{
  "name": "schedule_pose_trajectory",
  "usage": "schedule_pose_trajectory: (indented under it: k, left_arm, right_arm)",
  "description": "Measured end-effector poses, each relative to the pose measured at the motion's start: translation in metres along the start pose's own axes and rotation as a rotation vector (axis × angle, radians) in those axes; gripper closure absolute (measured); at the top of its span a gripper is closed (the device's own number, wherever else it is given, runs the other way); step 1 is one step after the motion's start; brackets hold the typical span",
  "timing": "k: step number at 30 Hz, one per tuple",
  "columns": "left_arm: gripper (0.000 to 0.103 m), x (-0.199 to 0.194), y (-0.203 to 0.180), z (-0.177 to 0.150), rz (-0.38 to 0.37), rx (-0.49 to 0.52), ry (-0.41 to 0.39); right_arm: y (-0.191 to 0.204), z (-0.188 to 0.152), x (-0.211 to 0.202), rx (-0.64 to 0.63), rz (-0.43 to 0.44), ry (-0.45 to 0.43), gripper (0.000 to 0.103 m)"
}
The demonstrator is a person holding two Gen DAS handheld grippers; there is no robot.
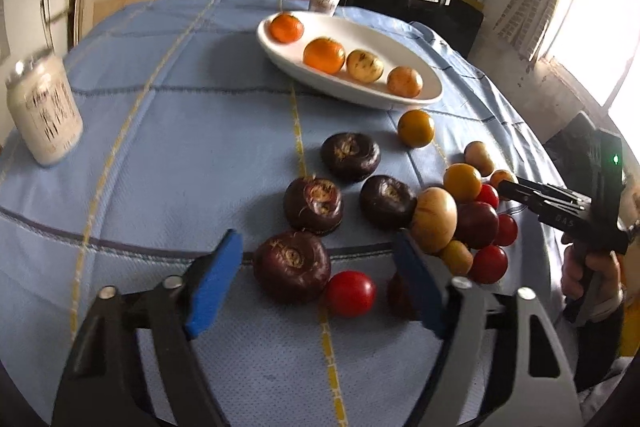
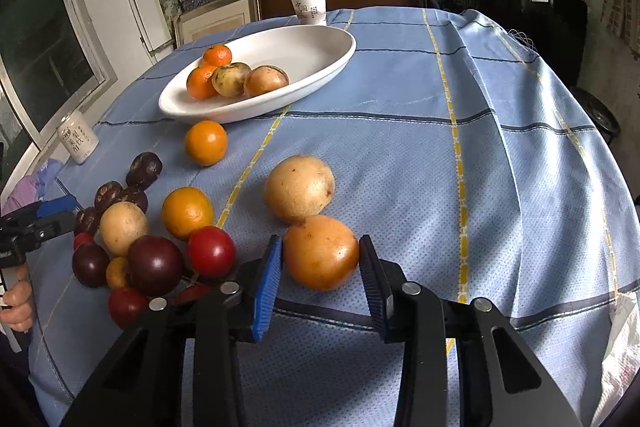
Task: Organize fruits
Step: 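Move the left tool to a dark mangosteen while the right tool grasps a grapefruit, then carry the mangosteen and grapefruit to the white plate and release them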
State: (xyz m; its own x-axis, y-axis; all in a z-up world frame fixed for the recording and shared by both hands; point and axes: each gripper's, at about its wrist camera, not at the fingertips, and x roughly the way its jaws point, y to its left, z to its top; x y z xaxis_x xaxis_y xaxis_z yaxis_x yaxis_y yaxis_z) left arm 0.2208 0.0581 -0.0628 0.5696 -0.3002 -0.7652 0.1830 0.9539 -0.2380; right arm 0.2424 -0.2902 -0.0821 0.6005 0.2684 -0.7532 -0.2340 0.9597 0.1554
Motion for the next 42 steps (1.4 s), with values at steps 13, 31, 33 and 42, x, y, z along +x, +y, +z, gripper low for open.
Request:
schedule_pose_trajectory:
  k: [13, 31, 33, 42]
  left_arm:
    - [0.056, 0.013, 0.01, -0.003, 0.044, -0.029, 0.049]
    - [0.061, 0.001, 0.008, -0.004, 0.075, -0.003, -0.001]
    - [0.061, -0.009, 0.008, 0.0, 0.045, -0.003, -0.023]
    - [0.062, -0.023, -0.017, 0.089, -0.046, 0.072, -0.096]
  right_arm:
    - [0.0, 0.0, 0.0, -0.001, -0.001, 0.0, 0.063]
    - [-0.003, 0.0, -0.009, 0.032, -0.014, -0.023, 0.064]
    - [-0.003, 0.004, -0.019, 0.044, 0.008, -0.047, 0.064]
    - [0.032, 0.067, -0.038, -0.055, 0.11, -0.147, 0.064]
